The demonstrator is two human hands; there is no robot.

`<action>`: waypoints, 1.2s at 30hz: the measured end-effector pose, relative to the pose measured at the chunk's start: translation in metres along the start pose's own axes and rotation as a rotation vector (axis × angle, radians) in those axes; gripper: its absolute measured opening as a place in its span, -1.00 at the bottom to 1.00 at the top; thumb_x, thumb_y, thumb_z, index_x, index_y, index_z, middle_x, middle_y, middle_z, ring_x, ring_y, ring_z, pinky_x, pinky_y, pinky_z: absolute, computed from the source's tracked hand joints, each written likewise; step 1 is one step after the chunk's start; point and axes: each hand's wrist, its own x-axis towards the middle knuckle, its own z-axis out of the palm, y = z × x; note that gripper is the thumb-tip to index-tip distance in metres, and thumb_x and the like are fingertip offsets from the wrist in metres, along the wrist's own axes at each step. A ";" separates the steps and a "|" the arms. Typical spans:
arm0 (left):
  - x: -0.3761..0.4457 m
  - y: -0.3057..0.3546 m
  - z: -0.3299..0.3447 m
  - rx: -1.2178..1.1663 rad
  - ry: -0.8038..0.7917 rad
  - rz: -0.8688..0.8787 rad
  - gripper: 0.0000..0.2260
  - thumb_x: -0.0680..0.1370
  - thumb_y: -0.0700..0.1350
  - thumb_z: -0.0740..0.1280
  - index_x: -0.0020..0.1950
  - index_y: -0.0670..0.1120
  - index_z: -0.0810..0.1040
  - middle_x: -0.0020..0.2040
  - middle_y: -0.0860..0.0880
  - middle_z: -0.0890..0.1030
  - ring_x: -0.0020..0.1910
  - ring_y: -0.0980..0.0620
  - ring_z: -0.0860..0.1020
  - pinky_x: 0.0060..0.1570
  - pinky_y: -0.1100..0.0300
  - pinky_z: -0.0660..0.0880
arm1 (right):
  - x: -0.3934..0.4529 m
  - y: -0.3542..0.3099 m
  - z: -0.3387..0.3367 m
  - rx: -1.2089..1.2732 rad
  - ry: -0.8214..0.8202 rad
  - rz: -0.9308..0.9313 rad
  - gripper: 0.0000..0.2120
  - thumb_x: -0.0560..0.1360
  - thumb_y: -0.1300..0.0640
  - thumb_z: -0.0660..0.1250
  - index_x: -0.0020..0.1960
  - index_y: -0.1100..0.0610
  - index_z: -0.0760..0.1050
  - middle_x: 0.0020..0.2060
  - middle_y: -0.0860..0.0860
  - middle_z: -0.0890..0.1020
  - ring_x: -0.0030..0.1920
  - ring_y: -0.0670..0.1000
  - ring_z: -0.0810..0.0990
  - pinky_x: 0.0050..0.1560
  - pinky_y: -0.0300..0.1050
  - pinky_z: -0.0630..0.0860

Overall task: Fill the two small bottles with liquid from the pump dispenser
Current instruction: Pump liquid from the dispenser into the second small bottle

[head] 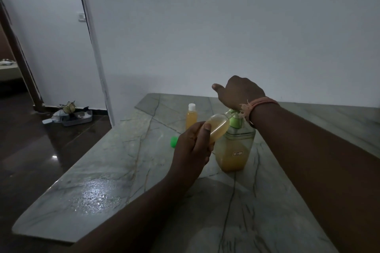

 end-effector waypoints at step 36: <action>0.003 0.000 0.003 -0.011 -0.020 -0.004 -0.77 0.58 0.11 0.25 0.10 0.02 0.57 -0.38 0.03 0.55 -0.48 0.07 0.46 -0.51 0.23 0.40 | 0.008 0.002 0.009 0.022 -0.142 0.026 -0.49 0.57 -0.29 0.12 -0.20 0.12 0.51 -0.15 0.08 0.68 -0.12 0.12 0.63 0.01 -0.03 0.53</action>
